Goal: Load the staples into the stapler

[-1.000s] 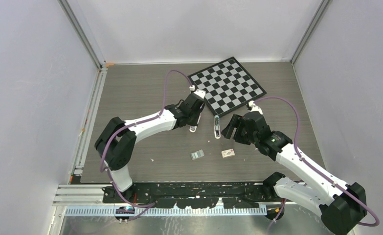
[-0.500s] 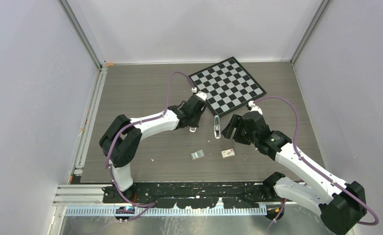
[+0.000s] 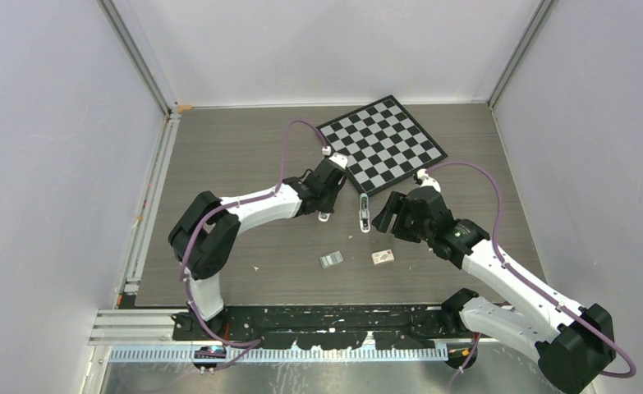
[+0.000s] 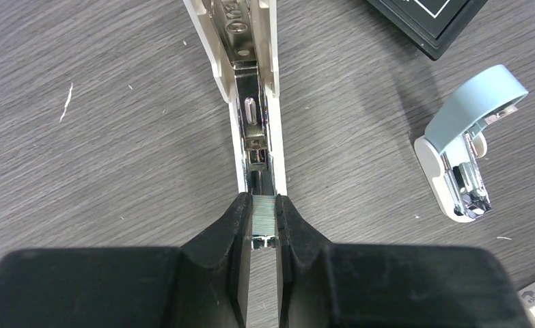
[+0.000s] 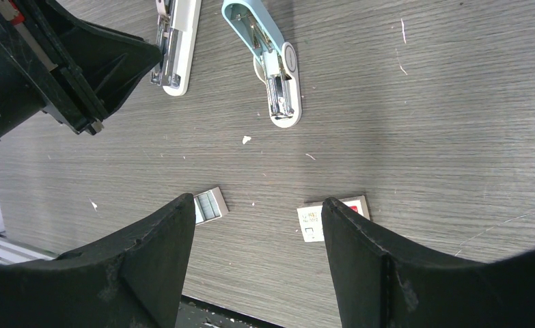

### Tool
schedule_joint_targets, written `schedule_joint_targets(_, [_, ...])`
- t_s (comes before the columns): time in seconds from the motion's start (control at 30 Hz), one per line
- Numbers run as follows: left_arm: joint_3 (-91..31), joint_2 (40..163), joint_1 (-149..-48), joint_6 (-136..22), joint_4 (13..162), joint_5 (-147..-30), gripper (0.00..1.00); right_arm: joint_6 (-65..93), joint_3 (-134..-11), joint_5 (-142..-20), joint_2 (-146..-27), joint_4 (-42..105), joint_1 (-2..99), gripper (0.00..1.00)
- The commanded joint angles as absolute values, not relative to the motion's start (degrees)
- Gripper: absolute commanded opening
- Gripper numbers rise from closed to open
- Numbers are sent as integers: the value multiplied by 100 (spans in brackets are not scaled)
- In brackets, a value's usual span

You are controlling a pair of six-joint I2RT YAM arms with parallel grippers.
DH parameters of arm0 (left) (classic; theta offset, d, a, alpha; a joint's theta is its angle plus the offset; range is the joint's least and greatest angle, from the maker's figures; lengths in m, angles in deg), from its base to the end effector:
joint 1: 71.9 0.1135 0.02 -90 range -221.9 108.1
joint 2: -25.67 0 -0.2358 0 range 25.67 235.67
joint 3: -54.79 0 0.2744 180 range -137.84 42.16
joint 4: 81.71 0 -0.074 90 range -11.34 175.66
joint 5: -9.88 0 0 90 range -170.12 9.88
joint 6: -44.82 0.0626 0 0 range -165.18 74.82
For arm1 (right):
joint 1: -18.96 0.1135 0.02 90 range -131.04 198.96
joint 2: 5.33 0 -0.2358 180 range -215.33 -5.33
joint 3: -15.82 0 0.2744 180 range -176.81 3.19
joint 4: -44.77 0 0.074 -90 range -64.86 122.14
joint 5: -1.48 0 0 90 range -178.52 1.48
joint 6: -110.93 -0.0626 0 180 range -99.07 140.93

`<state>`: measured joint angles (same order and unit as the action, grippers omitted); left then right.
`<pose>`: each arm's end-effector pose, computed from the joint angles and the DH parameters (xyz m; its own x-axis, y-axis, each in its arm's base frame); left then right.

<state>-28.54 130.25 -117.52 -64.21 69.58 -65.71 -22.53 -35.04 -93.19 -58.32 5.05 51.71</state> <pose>0.3061 -0.2905 0.1392 -0.6954 0.2591 -0.6703 0.3739 0.9270 -0.0297 0.2163 0.1330 0.2006 -0.7431 0.3372 -0.5780 0.0316 0.8805 0.4729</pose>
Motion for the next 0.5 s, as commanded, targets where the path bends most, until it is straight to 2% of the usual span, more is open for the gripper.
schedule_joint_targets(0.0, [-2878,13108,-11718,-6372,7193,-6559,11,-2275,-3637,-9435,-5806,661,5146,72])
schedule_joint_targets(0.47, [-2814,13227,-11723,-6416,7186,-6452,11,-2249,-3604,-9451,-5814,684,5145,72])
